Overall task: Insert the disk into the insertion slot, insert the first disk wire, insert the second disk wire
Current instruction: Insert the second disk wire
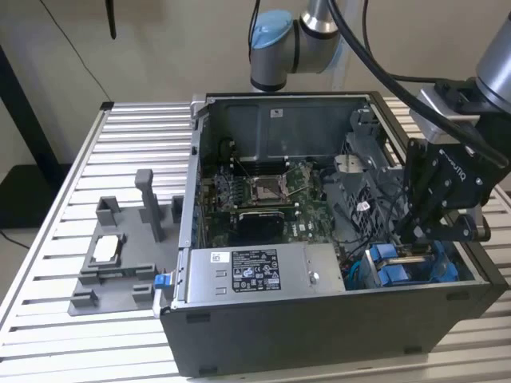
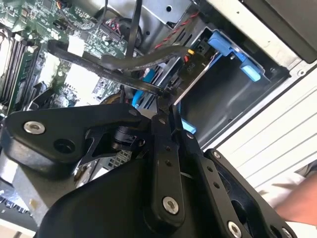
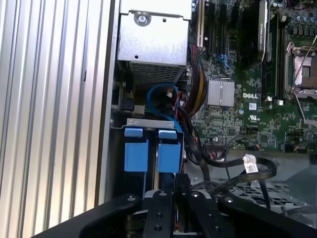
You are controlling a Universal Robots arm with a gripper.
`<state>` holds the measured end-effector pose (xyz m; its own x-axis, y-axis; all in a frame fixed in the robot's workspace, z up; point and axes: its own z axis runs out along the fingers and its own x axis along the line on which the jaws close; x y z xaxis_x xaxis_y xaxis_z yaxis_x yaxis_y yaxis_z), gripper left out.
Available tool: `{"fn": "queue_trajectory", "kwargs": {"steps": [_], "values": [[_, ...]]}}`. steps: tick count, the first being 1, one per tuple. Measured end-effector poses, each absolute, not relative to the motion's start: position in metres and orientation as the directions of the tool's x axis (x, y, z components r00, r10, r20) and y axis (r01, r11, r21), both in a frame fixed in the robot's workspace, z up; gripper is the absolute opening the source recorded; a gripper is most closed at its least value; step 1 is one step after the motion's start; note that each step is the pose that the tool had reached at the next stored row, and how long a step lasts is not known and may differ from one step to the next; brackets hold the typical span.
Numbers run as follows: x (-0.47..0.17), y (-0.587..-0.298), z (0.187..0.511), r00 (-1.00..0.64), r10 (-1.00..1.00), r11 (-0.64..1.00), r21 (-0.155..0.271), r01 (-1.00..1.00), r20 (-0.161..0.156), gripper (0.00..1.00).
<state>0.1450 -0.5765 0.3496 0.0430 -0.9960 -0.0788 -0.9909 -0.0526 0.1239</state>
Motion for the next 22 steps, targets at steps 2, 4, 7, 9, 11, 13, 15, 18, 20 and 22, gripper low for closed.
{"fn": "queue_trajectory", "kwargs": {"steps": [2,4,7,9,11,13,15,18,20,22], "values": [[0.1453,-0.5766,0.3494,0.043,-0.996,-0.052,0.124,-0.991,-0.078,0.16],[0.1453,-0.5766,0.3493,0.043,-0.996,-0.052,0.124,-0.991,-0.078,0.16],[0.1456,-0.5766,0.348,0.043,-0.996,-0.053,0.123,-0.991,-0.079,0.16],[0.1463,-0.5766,0.3473,0.043,-0.996,-0.053,0.123,-0.991,-0.078,0.16],[0.1472,-0.5766,0.3467,0.043,-0.996,-0.053,0.122,-0.991,-0.078,0.16],[0.1482,-0.5766,0.3462,0.043,-0.996,-0.053,0.122,-0.991,-0.078,0.16],[0.149,-0.5766,0.3456,0.043,-0.996,-0.052,0.122,-0.991,-0.078,0.16],[0.1496,-0.5766,0.3448,0.04,-0.996,-0.049,0.122,-0.991,-0.078,0.16],[0.1497,-0.5766,0.3444,0.037,-0.996,-0.046,0.122,-0.991,-0.078,0.16],[0.1498,-0.5766,0.3438,0.035,-0.996,-0.044,0.122,-0.992,-0.078,0.16]]}}
